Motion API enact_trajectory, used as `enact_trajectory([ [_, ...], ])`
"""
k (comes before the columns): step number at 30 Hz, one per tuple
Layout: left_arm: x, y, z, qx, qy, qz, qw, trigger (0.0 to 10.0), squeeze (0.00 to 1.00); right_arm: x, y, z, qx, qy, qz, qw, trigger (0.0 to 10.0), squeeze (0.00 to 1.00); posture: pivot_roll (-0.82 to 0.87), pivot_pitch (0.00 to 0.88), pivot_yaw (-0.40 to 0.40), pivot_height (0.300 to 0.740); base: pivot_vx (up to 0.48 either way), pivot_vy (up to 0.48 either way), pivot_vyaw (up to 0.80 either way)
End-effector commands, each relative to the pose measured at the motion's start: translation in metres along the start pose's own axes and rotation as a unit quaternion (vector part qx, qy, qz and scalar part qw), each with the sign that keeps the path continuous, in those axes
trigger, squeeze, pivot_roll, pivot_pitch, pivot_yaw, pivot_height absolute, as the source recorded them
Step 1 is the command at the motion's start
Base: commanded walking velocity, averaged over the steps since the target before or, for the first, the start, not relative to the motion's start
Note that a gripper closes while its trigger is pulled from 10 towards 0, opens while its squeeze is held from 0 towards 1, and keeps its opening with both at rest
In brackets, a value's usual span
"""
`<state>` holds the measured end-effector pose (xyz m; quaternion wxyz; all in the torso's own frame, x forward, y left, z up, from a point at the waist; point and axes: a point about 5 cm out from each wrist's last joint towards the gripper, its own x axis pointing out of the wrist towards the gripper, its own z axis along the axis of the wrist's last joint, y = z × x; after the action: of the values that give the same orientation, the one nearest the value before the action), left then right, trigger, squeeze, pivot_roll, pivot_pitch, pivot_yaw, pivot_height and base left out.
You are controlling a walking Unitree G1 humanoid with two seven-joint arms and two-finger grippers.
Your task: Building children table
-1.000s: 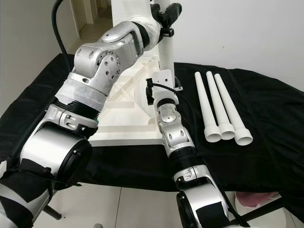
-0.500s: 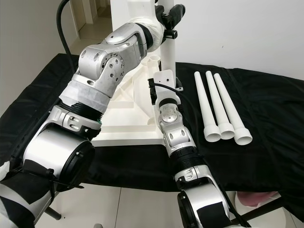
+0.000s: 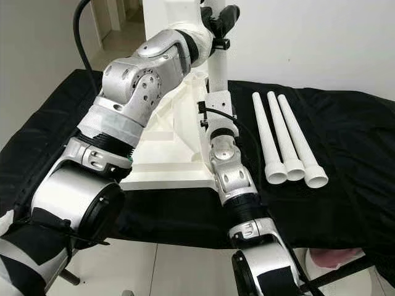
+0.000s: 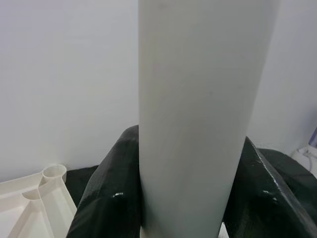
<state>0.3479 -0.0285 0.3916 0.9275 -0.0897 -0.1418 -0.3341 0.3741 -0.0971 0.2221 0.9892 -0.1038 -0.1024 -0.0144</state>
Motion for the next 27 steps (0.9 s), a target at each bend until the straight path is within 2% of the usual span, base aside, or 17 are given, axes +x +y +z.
enact_trajectory([
  [1,0.0,-0.017,-0.001,0.004,-0.005,-0.061,0.998,10.0,0.0,0.0,0.005,0.004,0.001,-0.003,0.006,1.0,10.0,0.0,0.03,0.037,0.019,0.74,0.0,0.0,0.0],
  [2,0.0,-0.02,-0.002,-0.002,-0.007,-0.073,0.997,10.0,0.31,0.0,0.004,0.004,0.021,0.001,0.004,1.0,10.0,0.0,0.03,0.037,0.019,0.74,0.0,0.0,0.0],
  [3,-0.001,-0.022,-0.002,-0.004,-0.005,-0.079,0.997,10.0,1.0,0.001,0.004,0.004,0.027,0.002,0.004,1.0,10.0,0.0,0.03,0.035,0.021,0.74,0.0,0.0,0.0],
  [12,-0.004,-0.028,-0.003,-0.003,-0.01,-0.108,0.994,10.0,1.0,0.002,0.001,0.003,0.061,0.015,0.0,0.998,10.0,0.0,0.03,0.031,0.021,0.74,0.0,0.0,0.0],
  [17,-0.005,-0.028,-0.005,0.015,-0.007,-0.11,0.994,10.0,1.0,0.002,0.0,0.002,0.078,0.019,-0.001,0.997,10.0,0.0,0.04,0.019,0.02,0.74,0.0,0.0,0.0],
  [18,-0.005,-0.027,-0.007,0.023,-0.005,-0.105,0.994,10.0,0.24,0.002,-0.001,0.001,0.084,0.021,0.0,0.996,10.0,0.0,0.04,0.013,0.021,0.74,0.0,0.0,0.0],
  [19,-0.005,-0.025,-0.008,0.027,-0.004,-0.101,0.995,10.0,0.24,0.002,-0.001,0.001,0.087,0.022,0.001,0.996,10.0,0.0,0.04,0.013,0.021,0.74,0.0,0.0,0.0],
  [20,-0.006,-0.024,-0.009,0.026,-0.004,-0.097,0.995,10.0,0.0,0.002,-0.003,0.0,0.087,0.021,0.0,0.996,10.0,0.0,0.04,0.007,0.016,0.74,0.0,0.0,0.0],
  [24,-0.007,-0.021,-0.008,0.022,-0.01,-0.091,0.996,10.0,0.0,0.001,-0.006,-0.002,0.092,0.024,-0.004,0.995,10.0,0.0,0.03,0.004,0.01,0.74,0.0,0.0,0.0],
  [26,-0.01,-0.016,-0.006,-0.008,-0.025,-0.096,0.995,10.0,0.0,0.001,-0.011,-0.004,0.094,0.026,-0.009,0.995,10.0,0.0,0.01,0.003,0.016,0.74,0.0,0.0,0.0],
  [27,-0.01,-0.016,-0.006,-0.008,-0.025,-0.096,0.995,10.0,0.0,0.001,-0.011,-0.004,0.094,0.026,-0.009,0.995,10.0,0.0,0.01,0.003,0.016,0.74,0.0,0.0,0.0],
])
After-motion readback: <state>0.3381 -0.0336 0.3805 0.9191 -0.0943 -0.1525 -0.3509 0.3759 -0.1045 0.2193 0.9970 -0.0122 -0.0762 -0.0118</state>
